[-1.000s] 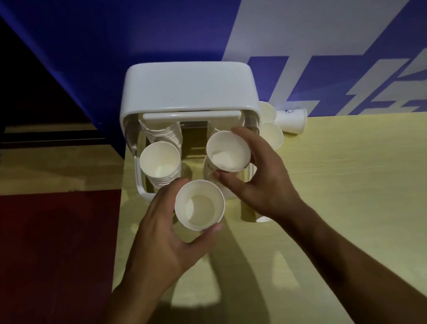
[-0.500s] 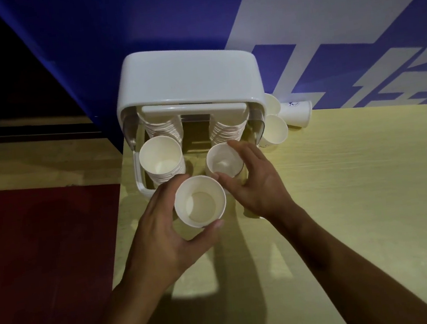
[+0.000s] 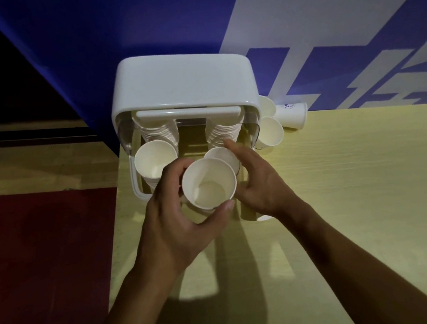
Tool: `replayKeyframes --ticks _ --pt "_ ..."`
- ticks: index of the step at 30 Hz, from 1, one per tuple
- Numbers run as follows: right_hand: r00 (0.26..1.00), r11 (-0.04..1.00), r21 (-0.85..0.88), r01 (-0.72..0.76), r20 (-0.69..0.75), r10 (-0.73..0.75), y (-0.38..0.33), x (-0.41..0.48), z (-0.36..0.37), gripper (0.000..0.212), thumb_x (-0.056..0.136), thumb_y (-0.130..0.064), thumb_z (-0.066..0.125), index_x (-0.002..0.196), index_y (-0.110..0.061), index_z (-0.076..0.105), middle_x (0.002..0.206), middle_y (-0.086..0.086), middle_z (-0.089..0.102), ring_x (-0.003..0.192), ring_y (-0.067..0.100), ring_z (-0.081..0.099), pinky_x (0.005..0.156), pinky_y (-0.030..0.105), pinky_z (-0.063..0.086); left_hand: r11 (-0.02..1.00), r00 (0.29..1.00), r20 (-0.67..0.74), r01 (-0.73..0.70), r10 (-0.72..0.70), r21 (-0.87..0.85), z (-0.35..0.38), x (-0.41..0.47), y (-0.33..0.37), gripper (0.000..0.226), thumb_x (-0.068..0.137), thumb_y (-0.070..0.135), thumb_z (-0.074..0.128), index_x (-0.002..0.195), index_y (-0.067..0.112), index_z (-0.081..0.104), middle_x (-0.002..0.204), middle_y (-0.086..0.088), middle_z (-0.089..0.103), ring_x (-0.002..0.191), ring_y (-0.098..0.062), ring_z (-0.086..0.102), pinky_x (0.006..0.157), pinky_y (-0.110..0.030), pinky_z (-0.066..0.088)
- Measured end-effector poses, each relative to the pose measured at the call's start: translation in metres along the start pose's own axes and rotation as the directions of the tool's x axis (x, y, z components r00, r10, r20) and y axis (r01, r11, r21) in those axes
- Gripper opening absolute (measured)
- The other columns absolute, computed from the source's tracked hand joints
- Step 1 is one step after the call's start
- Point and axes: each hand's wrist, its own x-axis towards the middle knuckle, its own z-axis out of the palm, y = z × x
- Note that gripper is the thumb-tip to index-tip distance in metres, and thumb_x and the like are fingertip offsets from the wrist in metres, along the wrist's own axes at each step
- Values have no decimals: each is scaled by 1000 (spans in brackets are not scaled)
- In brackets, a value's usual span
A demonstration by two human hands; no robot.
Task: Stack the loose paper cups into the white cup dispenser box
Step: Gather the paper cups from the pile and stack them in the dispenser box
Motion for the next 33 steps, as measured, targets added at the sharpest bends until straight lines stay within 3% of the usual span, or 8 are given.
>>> replayKeyframes --ticks 4,9,13,19,23,25,29,33 --pt "990 979 199 -50 -123 75 -12 -16 -17 54 101 -38 62 151 -23 50 147 -11 56 135 4 52 113 40 45 999 999 -17 -42 42 -33 3 10 7 70 76 52 80 134 27 49 126 12 61 115 -15 64 86 -17 53" --pt "992 853 521 36 -121 31 -39 -25 -38 47 102 -30 58 148 -17 53 141 1 64 134 21 59 111 47 46 995 997 -22 -75 73 -68 14 32 13 76 77 45 86 138 15 53 128 14 62 119 -10 62 92 -25 54" --pt "988 847 530 42 -147 43 -39 -18 -40 40 101 -20 60 141 -24 57 134 -7 68 130 15 61 110 41 47 994 999 0 -41 41 -97 23 45 6 80 76 40 89 142 16 52 135 6 63 125 -18 61 97 -33 55" --pt "992 926 375 32 -129 18 -25 -14 -28 36 107 -19 55 141 -30 59 140 -13 64 134 12 57 110 42 48 1000 999 38 -17 18 -19 33 51 -15 78 77 44 89 143 22 53 133 6 62 124 -15 60 96 -31 54" --pt "987 965 261 -32 -141 70 -10 -15 -15 42 107 -27 55 149 -24 54 146 -17 58 137 -2 50 111 35 46 994 997 53 51 -57 98 40 48 -29 81 77 52 86 146 26 52 137 8 61 124 -8 56 93 -8 41" --pt "987 973 227 -34 -143 68 -5 -14 -9 42 107 -26 54 149 -22 54 146 -16 58 135 -2 50 110 32 46 992 997 51 55 -61 116 44 47 -34 81 77 54 83 147 25 52 137 6 61 123 -7 54 94 -6 39" --pt "989 970 240 -50 -126 82 1 -11 -3 42 108 -25 52 150 -24 52 145 -19 55 136 -6 48 112 24 43 994 995 46 91 -94 68 51 46 -44 82 79 55 83 149 27 50 137 5 60 125 -13 58 99 -39 55" --pt "991 966 249 -63 -101 91 4 -8 1 42 109 -24 51 151 -23 51 149 -13 56 138 -3 48 112 18 39 985 984 68 158 -163 63 54 45 -49 87 77 60 82 152 31 46 141 6 59 128 -15 58 99 -43 57"
